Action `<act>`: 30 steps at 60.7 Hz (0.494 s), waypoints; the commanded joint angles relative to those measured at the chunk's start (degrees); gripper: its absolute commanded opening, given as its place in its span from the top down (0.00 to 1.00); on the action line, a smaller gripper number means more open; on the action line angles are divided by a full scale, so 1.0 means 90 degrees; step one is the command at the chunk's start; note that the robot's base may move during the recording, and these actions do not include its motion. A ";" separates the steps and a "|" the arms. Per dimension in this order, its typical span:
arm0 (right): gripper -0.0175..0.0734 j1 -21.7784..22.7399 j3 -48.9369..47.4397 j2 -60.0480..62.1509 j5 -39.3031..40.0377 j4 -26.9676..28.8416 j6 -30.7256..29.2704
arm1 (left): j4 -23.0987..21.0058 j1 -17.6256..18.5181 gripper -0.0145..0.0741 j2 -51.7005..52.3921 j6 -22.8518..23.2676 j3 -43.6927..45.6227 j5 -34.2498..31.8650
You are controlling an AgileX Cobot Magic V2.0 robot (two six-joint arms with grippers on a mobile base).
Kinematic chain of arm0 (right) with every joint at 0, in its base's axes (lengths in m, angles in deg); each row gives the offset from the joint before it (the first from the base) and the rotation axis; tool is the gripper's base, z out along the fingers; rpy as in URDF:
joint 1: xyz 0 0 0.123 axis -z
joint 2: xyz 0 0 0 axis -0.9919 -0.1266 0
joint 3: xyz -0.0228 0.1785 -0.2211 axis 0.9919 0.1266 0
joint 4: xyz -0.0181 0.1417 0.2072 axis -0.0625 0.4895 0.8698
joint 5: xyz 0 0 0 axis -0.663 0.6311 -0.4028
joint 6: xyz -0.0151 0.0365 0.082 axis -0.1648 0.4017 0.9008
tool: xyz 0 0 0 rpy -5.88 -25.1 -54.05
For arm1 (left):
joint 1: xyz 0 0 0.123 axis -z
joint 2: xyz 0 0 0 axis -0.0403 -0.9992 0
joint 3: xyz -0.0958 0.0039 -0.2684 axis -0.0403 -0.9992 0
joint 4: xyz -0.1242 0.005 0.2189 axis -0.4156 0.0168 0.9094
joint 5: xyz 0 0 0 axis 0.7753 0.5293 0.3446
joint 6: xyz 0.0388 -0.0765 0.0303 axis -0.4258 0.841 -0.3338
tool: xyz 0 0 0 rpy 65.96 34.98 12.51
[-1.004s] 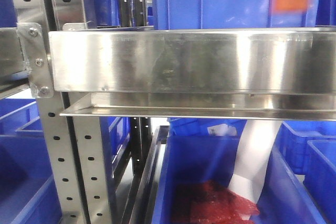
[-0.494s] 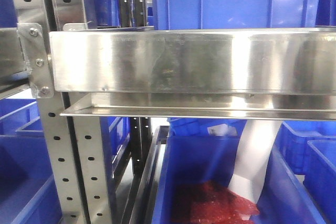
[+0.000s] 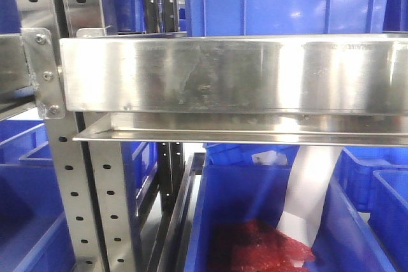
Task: Grab orange capacitor from left shelf to right conveyor
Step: 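Lift the capacitor with the right gripper and pull it off the shelf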
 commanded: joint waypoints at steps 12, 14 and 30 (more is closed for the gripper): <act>0.71 0.0024 -0.0170 -0.0072 0.0558 -0.0091 -0.0001 | -0.0011 0.0013 0.98 0.0069 0.0010 0.0021 -0.0573; 0.71 0.0024 -0.0170 -0.0072 0.0558 -0.0091 -0.0001 | -0.0011 0.0013 0.98 0.0069 0.0010 0.0021 -0.0573; 0.71 0.0024 -0.0170 -0.0073 0.0558 -0.0091 -0.0001 | -0.0011 0.0013 0.98 0.0069 0.0010 0.0021 -0.0573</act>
